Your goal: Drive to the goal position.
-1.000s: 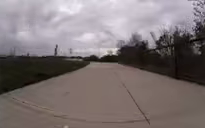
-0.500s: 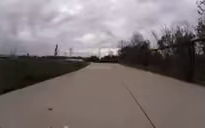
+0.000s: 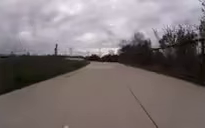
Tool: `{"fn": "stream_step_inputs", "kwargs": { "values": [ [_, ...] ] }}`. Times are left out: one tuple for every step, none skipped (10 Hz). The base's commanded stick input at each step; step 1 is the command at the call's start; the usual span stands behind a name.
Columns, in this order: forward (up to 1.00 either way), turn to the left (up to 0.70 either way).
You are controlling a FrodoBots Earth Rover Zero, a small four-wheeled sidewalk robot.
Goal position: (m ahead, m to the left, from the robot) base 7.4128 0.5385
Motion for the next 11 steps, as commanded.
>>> {"fn": "stream_step_inputs", "kwargs": {
  "values": [
    [1.00, 0.00],
    [1.00, 0.00],
    [1.00, 0.00],
    [1.00, 0.00],
    [1.00, 0.00],
    [1.00, 0.00],
    [1.00, 0.00],
    [1.00, 0.00],
    [1.00, 0.00],
    [1.00, 0.00],
    [1.00, 0.00]
  ]
}}
